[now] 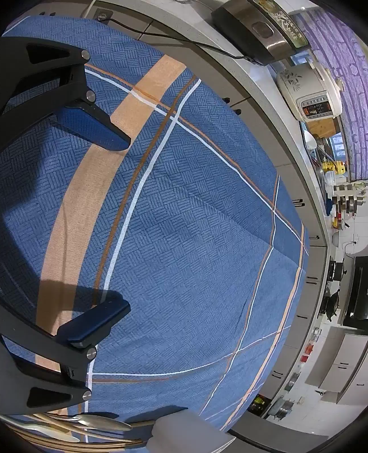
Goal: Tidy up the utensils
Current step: 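Swing both tools toward the utensils and white holder on the table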
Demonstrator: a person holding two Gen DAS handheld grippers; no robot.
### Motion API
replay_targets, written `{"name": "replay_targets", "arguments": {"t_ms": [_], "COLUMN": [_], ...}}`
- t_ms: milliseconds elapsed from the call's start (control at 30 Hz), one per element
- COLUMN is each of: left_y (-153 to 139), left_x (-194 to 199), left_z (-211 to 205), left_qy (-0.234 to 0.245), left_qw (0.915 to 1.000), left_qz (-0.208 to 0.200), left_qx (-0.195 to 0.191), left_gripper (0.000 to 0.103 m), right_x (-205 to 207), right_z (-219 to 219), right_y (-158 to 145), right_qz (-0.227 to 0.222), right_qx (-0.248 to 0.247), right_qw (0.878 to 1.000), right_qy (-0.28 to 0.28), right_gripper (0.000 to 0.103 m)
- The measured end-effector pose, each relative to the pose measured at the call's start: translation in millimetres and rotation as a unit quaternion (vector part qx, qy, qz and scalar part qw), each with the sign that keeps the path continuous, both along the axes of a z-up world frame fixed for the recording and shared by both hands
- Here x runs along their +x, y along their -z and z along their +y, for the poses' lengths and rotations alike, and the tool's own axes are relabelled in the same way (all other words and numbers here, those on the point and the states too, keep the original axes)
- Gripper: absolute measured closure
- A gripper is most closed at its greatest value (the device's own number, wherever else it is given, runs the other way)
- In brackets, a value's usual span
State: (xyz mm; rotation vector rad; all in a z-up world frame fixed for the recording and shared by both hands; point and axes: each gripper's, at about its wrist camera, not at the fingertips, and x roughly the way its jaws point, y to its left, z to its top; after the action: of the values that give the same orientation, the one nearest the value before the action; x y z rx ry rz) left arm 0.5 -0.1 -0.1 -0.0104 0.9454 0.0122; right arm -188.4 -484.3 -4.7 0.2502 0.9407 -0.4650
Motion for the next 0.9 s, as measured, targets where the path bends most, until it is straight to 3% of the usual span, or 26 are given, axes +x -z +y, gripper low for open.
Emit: {"name": "replay_targets", "arguments": {"t_ms": [900], "left_y": [-0.2], "left_x": [2.9], "left_z": [0.4], "left_qy": [0.01], "left_qw": [0.9999], "left_qz": [0.002], "left_qx": [0.002], "left_gripper": [0.0], "right_x": [-9.5], "right_z": [7.4], "right_y": [-1.3], "right_qz": [0.018], "right_qx": [0.012], "right_qw": [0.997], "right_qy": [0.078], "right_gripper": [0.0]}}
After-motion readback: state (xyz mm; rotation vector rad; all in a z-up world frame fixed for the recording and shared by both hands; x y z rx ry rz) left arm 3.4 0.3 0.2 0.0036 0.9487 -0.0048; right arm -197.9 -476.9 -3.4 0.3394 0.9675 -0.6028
